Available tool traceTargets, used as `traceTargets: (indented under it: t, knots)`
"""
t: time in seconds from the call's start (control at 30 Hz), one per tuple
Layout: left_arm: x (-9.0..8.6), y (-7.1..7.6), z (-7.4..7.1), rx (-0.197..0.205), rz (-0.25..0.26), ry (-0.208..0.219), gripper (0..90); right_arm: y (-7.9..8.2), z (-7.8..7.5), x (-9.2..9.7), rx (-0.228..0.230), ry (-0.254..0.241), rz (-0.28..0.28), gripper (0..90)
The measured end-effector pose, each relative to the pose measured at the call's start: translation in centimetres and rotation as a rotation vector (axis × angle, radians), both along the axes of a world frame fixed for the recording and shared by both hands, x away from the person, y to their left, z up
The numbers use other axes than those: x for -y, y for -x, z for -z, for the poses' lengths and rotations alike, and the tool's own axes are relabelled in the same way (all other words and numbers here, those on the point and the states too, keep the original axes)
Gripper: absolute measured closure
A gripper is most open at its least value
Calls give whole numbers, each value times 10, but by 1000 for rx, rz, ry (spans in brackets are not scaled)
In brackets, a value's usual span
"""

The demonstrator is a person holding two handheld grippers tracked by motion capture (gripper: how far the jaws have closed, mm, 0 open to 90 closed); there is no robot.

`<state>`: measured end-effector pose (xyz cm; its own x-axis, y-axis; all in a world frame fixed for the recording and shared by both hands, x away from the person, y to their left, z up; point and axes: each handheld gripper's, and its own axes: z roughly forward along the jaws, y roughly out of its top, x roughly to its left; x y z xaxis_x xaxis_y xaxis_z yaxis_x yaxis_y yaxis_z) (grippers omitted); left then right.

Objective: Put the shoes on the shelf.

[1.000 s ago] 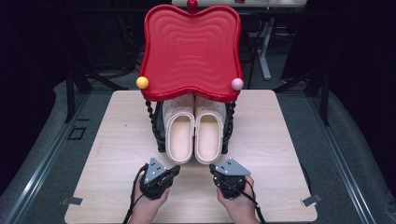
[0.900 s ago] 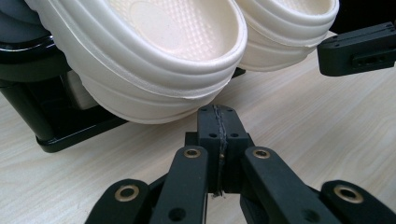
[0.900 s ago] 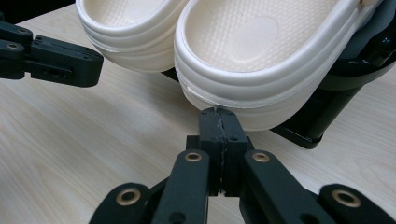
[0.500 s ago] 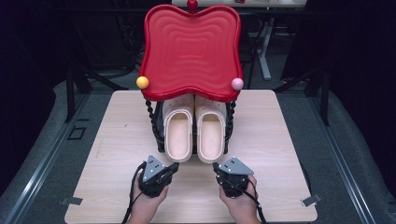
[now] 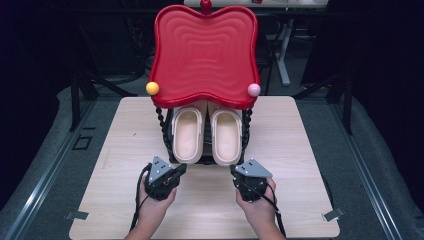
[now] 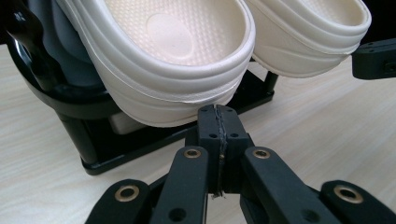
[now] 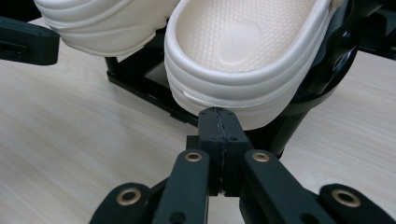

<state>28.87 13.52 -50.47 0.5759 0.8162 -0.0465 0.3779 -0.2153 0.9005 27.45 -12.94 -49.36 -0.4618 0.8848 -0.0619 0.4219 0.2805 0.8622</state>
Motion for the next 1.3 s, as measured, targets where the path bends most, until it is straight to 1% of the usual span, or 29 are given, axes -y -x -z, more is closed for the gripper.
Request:
traceTargets:
  t: [0.07, 0.1, 0.13, 0.2, 0.27, 0.3, 0.33, 0.4, 0.43, 0.47, 0.53, 0.6, 0.63, 0.7, 0.73, 0.77, 0.83, 0.87, 0.93, 1.03, 1.1, 1.17, 1.23, 1.3]
  knots:
    - [2, -1, -1, 15, 1, -17, 900, -3, -1, -1, 8, -3, 4, 900]
    - [3, -1, -2, 13, 4, -20, 900, -5, -2, 0, 10, 6, -2, 900]
    - [4, -2, -2, 15, 5, -17, 900, -7, -3, -1, 13, 10, 0, 900]
    - [6, -5, -4, 6, 4, -11, 900, -11, -5, -2, 11, 16, -1, 900]
    - [7, -8, -7, 14, 3, -19, 900, -15, -7, -3, 16, 20, -2, 900]
    - [8, -9, -9, 17, 1, -16, 900, -17, -8, -3, 18, 24, -1, 900]
    - [9, -11, -11, 22, 2, -22, 900, -18, -10, -4, 18, 32, 0, 900]
    - [10, -15, -14, 26, -4, -28, 900, -22, -11, -6, 26, 29, -4, 900]
    - [11, -18, -16, 28, -5, -29, 900, -23, -13, -7, 20, 34, -4, 900]
    - [11, -20, -17, 30, -12, -23, 900, -26, -13, -8, 23, 29, -5, 900]
    - [11, -25, -20, 30, -20, -26, 900, -30, -16, -10, 20, 26, -6, 900]
    - [10, -30, -21, 27, -29, -31, 900, -33, -19, -13, 28, 25, -6, 900]
    - [9, -32, -21, 28, -34, -34, 900, -34, -19, -14, 36, 21, -5, 900]
    - [9, -36, -22, 20, -41, -36, 900, -37, -20, -18, 29, 23, -6, 900]
    - [8, -38, -22, 19, -44, -38, 900, -39, -20, -19, 33, 19, -9, 900]
    - [8, -39, -22, 13, -45, -32, 900, -40, -20, -21, 34, 26, -8, 900]
    - [8, -42, -22, 6, -49, -40, 900, -42, -20, -23, 29, 25, -6, 900]
    - [8, -43, -21, 6, -55, -33, 900, -43, -20, -23, 24, 19, -8, 900]
    - [9, -44, -20, 4, -57, -39, 900, -45, -18, -24, 19, 26, -6, 900]
    - [12, -46, -18, -6, -52, -44, 900, -49, -15, -25, 8, 17, 1, 900]
    - [14, -48, -17, -12, -49, -56, 900, -50, -13, -26, 1, 7, 3, 900]
    - [15, -49, -16, -20, -46, -57, 900, -52, -11, -27, 3, 0, 6, 900]
    - [18, -50, -15, -22, -42, -54, 900, -53, -11, -28, -1, 0, 1, 900]
    - [20, -50, -14, -18, -40, -70, 900, -54, -10, -30, -1, -5, 4, 900]
